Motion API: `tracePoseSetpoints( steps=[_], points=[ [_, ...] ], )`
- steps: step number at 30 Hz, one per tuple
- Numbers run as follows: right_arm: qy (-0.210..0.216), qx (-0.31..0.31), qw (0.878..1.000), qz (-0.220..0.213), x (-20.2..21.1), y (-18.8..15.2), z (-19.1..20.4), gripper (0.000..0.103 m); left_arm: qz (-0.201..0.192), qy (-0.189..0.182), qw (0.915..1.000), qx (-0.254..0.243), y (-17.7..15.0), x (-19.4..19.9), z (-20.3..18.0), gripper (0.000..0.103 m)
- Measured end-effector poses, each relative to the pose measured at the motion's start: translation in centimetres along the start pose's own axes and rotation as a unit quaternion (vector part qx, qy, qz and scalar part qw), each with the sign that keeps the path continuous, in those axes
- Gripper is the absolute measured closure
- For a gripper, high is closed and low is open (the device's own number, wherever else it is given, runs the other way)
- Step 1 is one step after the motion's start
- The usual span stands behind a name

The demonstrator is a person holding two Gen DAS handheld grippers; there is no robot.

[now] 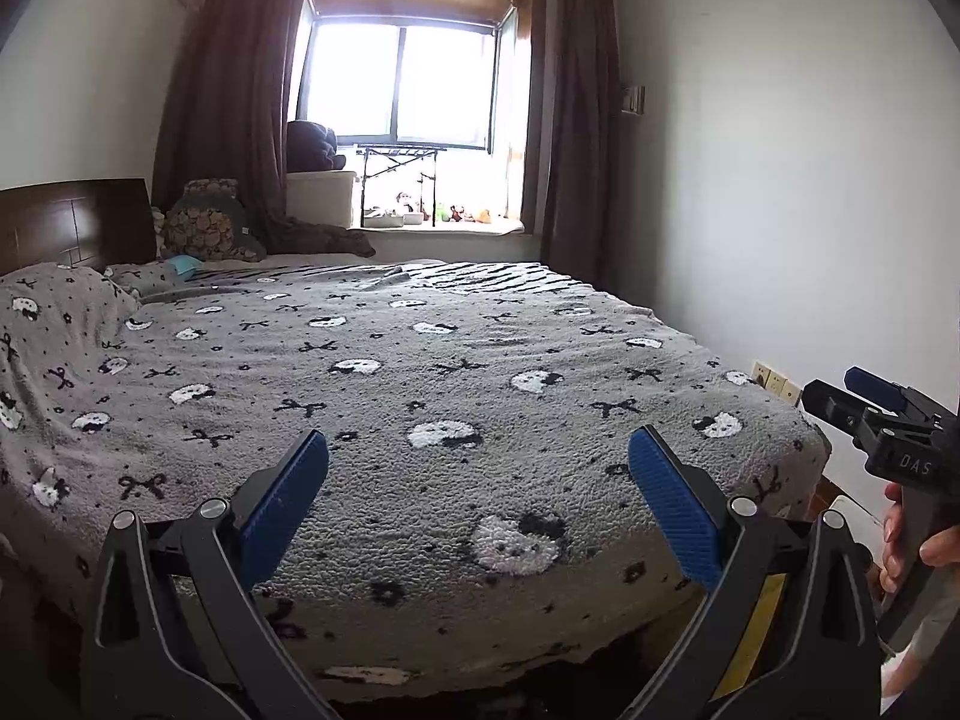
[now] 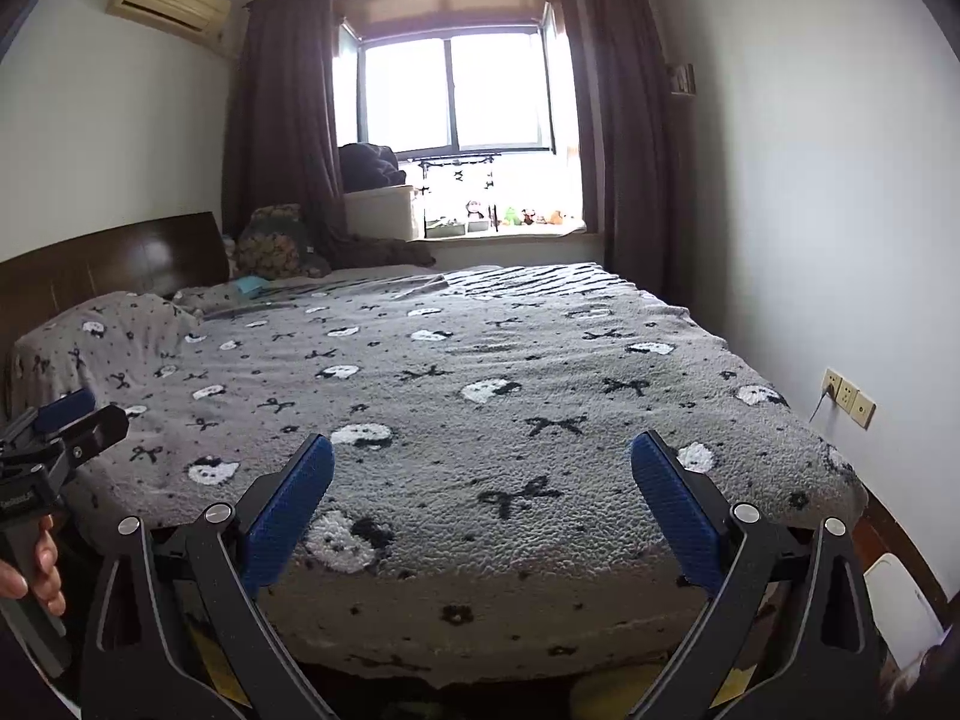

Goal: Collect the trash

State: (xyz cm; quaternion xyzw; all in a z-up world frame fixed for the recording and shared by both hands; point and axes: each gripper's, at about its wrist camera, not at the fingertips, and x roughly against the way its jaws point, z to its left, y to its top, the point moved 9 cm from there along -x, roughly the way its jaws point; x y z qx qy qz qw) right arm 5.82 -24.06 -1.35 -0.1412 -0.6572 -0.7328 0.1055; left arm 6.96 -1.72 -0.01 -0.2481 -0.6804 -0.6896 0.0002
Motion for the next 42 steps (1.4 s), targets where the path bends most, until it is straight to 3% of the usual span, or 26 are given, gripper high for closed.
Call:
tracePoseSetpoints(
  steps=[42],
  points=[
    [-0.001, 0.009, 1.000, 0.003, -0.51, 0.10, 0.38, 0.004, 0.001, 0.018, 0.9995, 0.026, 0.24, 0.24, 0.87, 0.008]
  ],
)
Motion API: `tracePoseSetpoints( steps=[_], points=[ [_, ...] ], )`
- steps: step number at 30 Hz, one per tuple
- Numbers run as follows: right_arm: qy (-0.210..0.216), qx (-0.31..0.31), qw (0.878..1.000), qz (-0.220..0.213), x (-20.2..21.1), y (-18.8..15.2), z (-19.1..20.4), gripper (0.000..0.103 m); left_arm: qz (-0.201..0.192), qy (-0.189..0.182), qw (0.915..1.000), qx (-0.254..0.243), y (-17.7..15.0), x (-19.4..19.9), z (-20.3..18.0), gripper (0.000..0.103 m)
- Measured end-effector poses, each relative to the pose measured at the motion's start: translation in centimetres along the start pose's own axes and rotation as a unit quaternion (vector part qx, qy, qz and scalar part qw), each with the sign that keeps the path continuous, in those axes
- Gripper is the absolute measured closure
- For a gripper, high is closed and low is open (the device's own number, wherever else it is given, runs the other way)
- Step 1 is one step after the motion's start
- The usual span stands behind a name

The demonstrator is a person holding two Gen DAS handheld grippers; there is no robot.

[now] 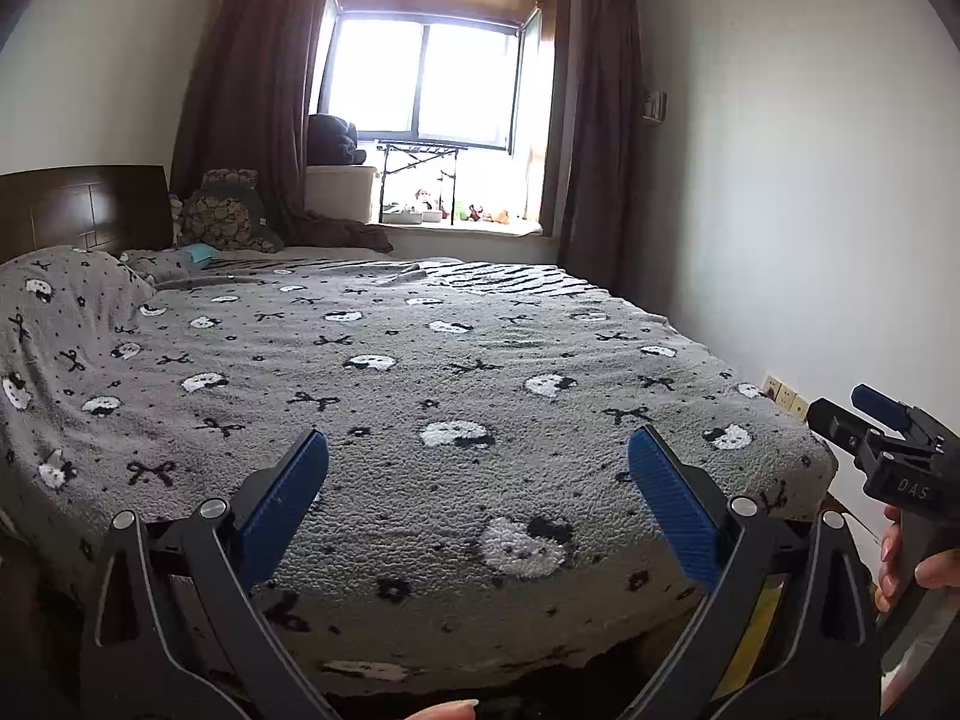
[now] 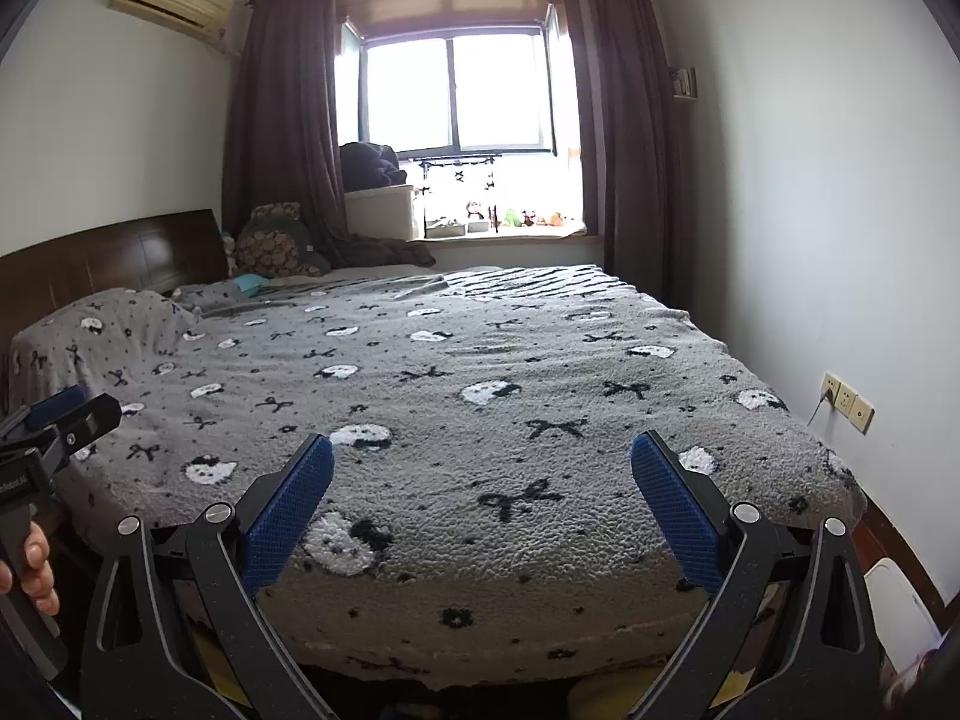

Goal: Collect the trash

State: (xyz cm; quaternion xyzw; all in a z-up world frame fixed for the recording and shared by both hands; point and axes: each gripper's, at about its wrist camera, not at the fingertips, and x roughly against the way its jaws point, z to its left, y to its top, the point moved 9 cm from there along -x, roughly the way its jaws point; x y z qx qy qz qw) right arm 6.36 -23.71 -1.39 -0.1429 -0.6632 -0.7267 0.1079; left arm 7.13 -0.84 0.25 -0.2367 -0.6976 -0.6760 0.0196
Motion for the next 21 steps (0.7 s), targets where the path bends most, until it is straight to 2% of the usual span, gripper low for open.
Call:
tracePoseSetpoints(
  steps=[9, 21],
  points=[
    [0.000, 0.000, 1.000, 0.001, -0.16, -0.06, -0.05, 0.004, -0.008, 0.004, 0.9999, 0.010, 0.23, 0.25, 0.39, 0.008],
    [0.001, 0.002, 1.000, 0.001, -0.17, -0.06, 0.18, 0.004, 0.008, 0.006, 0.9999, 0.004, -0.03, -0.06, 0.30, 0.008]
  ],
)
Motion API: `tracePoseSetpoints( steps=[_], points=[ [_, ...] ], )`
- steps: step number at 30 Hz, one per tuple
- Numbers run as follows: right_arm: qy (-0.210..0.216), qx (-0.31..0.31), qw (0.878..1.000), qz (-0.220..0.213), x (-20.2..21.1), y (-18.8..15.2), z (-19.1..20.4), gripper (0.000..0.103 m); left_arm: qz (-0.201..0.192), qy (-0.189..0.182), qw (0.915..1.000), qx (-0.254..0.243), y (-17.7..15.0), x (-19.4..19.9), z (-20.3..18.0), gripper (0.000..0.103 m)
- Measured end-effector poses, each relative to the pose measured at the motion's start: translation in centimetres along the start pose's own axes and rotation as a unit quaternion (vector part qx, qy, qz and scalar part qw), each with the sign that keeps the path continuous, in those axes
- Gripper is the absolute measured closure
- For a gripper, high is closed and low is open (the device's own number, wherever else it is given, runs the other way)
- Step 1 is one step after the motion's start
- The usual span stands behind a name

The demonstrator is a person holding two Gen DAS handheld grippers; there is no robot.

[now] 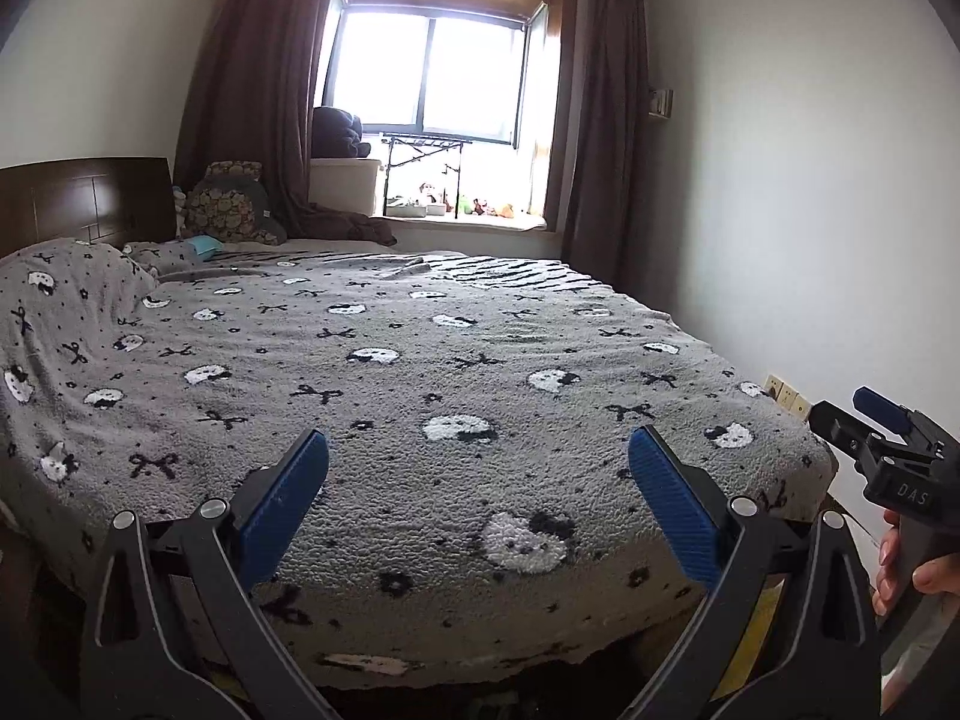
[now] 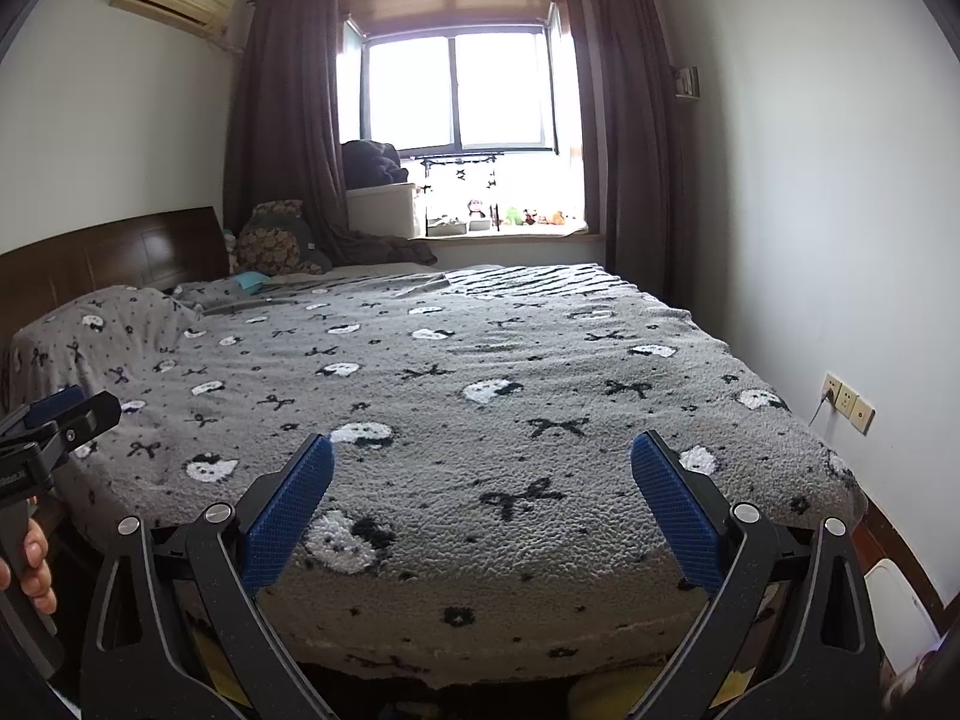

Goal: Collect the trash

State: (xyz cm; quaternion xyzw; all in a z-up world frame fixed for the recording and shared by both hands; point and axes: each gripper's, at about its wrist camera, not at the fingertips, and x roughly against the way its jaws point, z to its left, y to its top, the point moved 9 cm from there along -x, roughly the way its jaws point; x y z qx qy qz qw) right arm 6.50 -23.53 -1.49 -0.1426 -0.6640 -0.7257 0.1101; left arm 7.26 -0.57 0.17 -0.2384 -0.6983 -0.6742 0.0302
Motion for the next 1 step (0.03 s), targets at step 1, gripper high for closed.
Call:
tracePoseSetpoints(
  steps=[1],
  points=[
    [0.000, 0.000, 1.000, 0.000, -0.01, 0.00, -0.01, 0.004, 0.000, 0.002, 1.0000, 0.001, -0.01, -0.02, 0.08, 0.008]
  ],
)
